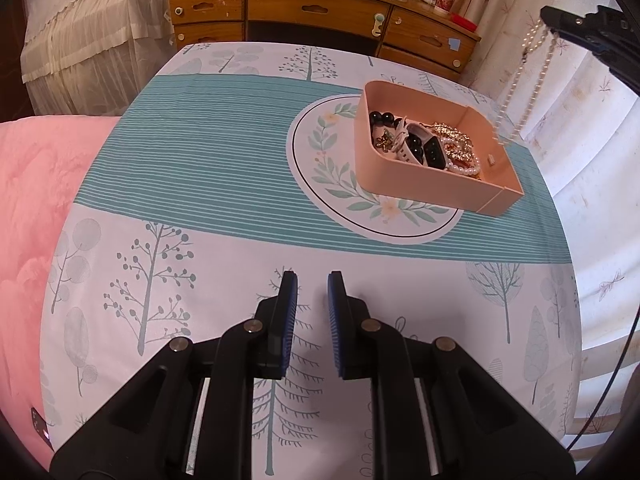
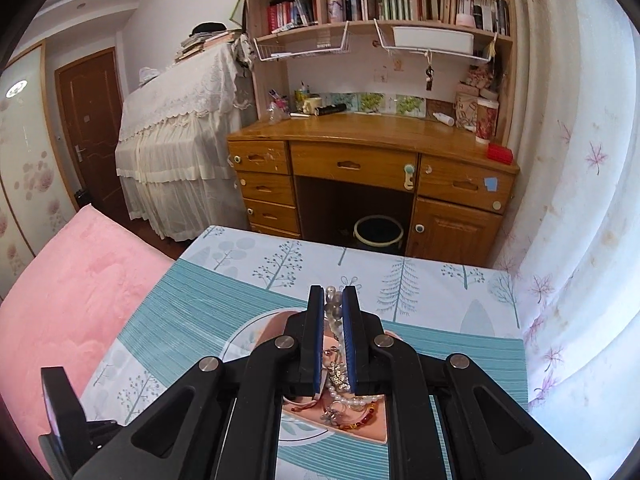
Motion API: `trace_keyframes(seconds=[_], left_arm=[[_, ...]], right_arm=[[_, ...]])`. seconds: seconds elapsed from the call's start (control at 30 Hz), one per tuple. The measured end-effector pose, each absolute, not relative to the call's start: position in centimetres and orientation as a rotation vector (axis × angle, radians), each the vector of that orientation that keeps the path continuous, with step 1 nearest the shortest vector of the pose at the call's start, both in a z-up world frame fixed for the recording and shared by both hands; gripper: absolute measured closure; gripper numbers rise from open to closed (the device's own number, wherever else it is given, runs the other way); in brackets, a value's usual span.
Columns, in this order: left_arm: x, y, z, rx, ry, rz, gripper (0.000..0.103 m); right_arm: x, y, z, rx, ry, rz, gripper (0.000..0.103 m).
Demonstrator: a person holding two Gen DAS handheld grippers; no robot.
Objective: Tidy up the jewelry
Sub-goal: 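Lower the pearl necklace into the pink box and open the right tool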
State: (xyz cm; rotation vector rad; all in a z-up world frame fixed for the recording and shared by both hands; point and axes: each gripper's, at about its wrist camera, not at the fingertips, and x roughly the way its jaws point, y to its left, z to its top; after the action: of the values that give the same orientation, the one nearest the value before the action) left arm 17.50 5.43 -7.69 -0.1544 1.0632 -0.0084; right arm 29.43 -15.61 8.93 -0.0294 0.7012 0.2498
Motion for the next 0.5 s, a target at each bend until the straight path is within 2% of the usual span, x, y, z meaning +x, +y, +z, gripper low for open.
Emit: trace_keyframes(seconds=[0.5], left_arm=[[17.5, 5.1, -7.9, -0.137, 1.06, -0.013, 0.09]], right_arm=[[37.8, -11.3, 3.6, -0.021, 0.766, 0.249, 0.095]])
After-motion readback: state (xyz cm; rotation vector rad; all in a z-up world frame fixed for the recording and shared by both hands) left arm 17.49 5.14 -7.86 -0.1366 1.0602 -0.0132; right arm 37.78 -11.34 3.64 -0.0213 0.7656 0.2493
